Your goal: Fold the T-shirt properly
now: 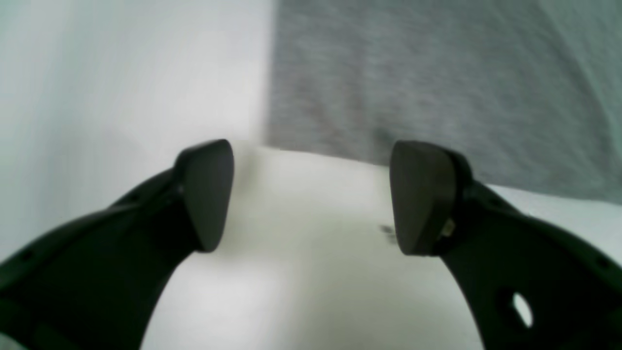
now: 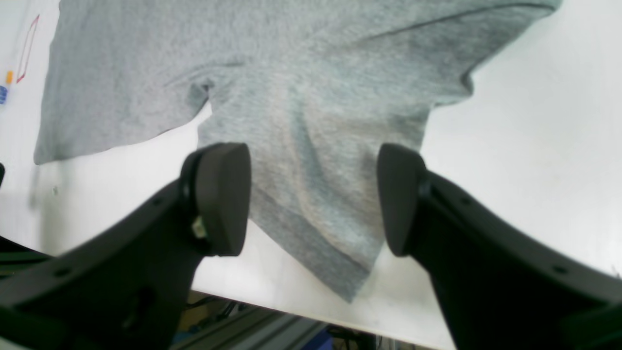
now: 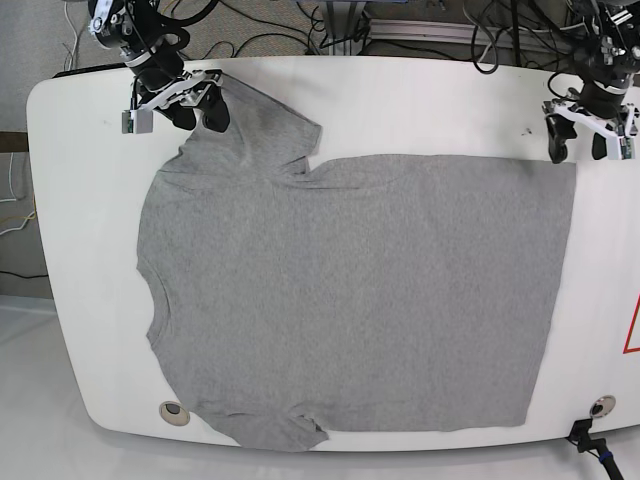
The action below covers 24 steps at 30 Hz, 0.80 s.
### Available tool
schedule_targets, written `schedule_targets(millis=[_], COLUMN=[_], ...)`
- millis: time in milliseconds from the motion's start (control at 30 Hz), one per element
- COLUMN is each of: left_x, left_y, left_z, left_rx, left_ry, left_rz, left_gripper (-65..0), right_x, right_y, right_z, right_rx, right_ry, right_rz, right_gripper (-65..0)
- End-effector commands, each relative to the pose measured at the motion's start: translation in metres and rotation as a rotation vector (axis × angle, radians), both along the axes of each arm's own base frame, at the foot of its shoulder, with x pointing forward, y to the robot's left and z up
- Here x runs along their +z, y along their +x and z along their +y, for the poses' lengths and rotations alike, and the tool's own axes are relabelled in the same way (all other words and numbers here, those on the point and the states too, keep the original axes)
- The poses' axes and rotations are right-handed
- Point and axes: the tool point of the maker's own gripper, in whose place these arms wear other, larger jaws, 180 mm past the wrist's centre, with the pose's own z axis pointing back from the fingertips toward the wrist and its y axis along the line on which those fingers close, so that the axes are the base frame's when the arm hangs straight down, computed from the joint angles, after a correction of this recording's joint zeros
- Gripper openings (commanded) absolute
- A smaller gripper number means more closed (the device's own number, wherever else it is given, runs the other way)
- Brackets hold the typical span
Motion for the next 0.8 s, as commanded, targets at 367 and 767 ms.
schedule_targets(millis=[367, 767], left_x=[0.025, 0.027], left_y=[0.009, 0.015], left_z=[0.028, 0.029], left_rx=[0.077, 0.079], left_ry=[-0.018, -0.021], left_rz=[-0.063, -0.072], left_gripper=[-17.5, -17.5], right_x=[0.009, -0.022], right_y=[0.001, -0.035], right_z=[-0.025, -0.031], right_rx=[-0.098, -0.132], right_ry=[-0.023, -0.003], right_rz=[-0.025, 0.102], right_gripper=[-25.1, -25.1])
